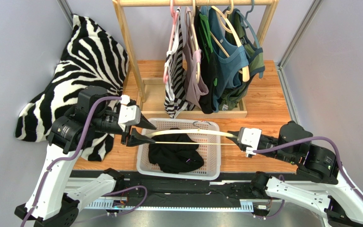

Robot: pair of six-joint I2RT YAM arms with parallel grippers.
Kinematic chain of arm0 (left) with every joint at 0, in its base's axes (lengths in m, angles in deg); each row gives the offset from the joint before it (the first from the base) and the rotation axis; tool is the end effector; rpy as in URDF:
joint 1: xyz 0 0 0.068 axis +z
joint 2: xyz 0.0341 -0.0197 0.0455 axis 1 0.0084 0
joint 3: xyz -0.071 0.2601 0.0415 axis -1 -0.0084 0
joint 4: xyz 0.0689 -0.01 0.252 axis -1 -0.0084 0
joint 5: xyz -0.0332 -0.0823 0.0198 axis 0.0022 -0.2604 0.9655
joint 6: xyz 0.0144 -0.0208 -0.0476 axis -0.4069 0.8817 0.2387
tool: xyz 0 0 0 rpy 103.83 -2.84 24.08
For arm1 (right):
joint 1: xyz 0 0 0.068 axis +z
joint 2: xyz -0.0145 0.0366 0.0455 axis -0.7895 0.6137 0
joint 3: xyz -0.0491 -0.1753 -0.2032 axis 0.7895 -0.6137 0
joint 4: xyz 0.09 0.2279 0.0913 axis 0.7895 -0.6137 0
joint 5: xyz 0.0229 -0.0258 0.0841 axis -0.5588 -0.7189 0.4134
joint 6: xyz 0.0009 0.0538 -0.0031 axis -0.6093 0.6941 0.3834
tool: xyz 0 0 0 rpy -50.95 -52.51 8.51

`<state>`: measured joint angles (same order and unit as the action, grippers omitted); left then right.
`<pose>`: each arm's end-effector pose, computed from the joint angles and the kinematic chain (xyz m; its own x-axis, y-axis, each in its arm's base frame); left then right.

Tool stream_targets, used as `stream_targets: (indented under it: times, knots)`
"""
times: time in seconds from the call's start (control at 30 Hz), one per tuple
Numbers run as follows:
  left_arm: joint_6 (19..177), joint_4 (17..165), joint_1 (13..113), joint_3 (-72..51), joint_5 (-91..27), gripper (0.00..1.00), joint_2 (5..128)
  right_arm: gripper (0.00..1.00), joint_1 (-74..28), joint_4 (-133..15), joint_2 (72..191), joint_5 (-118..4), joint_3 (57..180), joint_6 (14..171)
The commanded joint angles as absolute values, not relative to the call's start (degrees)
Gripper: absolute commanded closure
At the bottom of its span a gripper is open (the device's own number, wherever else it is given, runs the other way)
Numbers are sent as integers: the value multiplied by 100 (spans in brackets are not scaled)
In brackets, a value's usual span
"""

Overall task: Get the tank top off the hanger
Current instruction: Place the hanger at the clothesline.

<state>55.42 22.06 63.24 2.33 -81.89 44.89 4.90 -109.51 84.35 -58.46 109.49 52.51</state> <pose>0.0926 -0.0794 0.4514 -0.0018 0.3055 -0.9522 1.0000 0.0061 0.0000 0.0394 0.0684 0.4086 0.3438 -0.4722 -0.8117 -0.8426 0.2266 -0.4886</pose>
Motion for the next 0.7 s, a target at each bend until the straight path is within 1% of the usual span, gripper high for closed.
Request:
stream_targets:
  times: [0.0, 0.03, 0.07, 0.1, 0.17, 0.23, 0.27, 0.3, 0.33, 0.47, 0.5, 0.57, 0.6, 0.67]
  knots:
    - [5338, 1801, 6298, 194, -8499, 52, 4563, 100, 499, -10358, 8504, -5701, 11310, 5188]
    - [5294, 1696, 6298, 220, -8437, 60, 4571, 100, 490, -10340, 8504, -5701, 11310, 5188]
    - [5241, 1643, 6289, 237, -8341, 63, 4589, 100, 490, -10314, 8513, -5710, 11302, 5188]
    - [5162, 1581, 6289, 264, -8323, 65, 4606, 100, 490, -10296, 8505, -5710, 11310, 5179]
    - [5065, 1291, 6289, 378, -8349, 65, 4755, 100, 490, -10287, 8522, -5719, 11310, 5170]
    - [4951, 1046, 6289, 448, -8384, 70, 4835, 100, 490, -10279, 8531, -5719, 11328, 5170]
    - [4924, 1010, 6271, 457, -8384, 74, 4879, 100, 499, -10270, 8539, -5719, 11337, 5170]
    - [4881, 1001, 6262, 457, -8367, 89, 4888, 100, 490, -10270, 8548, -5736, 11337, 5162]
    - [4863, 992, 6254, 466, -8349, 100, 4879, 100, 490, -10235, 8557, -5762, 11345, 5153]
    - [4880, 956, 6236, 589, -8287, 100, 4844, 100, 490, -10086, 8505, -6008, 11267, 5126]
    - [4993, 1009, 6236, 650, -8252, 100, 4826, 97, 490, -10033, 8487, -6087, 11232, 5126]
    - [5257, 1342, 6227, 738, -8017, 100, 4722, 88, 499, -9840, 8443, -6332, 11126, 5161]
    - [5467, 1439, 6236, 860, -7919, 100, 4677, 76, 490, -9778, 8425, -6386, 11108, 5188]
    - [5504, 1545, 6236, 1010, -7734, 100, 4502, 67, 499, -9594, 8346, -6501, 11038, 5275]
